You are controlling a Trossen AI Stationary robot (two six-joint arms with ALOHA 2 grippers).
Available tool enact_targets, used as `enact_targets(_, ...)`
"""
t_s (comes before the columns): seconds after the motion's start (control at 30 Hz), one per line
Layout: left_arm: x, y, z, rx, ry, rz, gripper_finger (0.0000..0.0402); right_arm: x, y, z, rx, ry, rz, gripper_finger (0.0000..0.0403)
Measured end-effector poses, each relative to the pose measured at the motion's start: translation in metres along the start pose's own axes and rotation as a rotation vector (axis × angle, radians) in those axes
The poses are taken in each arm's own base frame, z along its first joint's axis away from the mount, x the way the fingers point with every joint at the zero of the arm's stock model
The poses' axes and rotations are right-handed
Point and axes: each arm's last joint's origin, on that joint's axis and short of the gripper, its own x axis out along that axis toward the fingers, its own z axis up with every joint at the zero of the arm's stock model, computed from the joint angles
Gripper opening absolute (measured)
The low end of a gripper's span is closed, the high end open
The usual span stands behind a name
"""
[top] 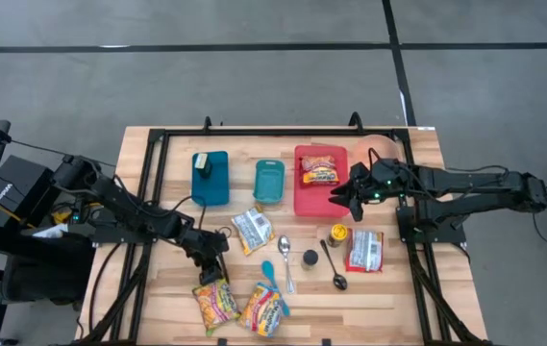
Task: Pick & Place Food Item
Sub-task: Put the green noodle pack into the red bin
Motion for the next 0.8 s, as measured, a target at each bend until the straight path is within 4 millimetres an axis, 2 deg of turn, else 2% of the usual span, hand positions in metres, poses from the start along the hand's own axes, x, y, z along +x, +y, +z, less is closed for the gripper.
enact_targets(0.27, 0.0015, -0.0050, 0.0010, 0.023, -0.027, -0.073, 0.0136, 0.0000, 0.0009, 0.0019, -0.001, -0.020, 0.010, 0.0147)
enact_targets(0.53, 0.0071, 0.0017, -0.0036, 0.009, 0.009, -0.006, 0.0136, 0.0000, 0.0009, 0.0018, -0.001, -0.019, 0.009, 0.0147)
enact_targets(0.8, 0.0098, -0.0022, -0.0004, 0.021, -0.017, -0.049, 0.0136, 0.0000, 0.0009, 0.0018, -0.001, -0.019, 0.010, 0.0147)
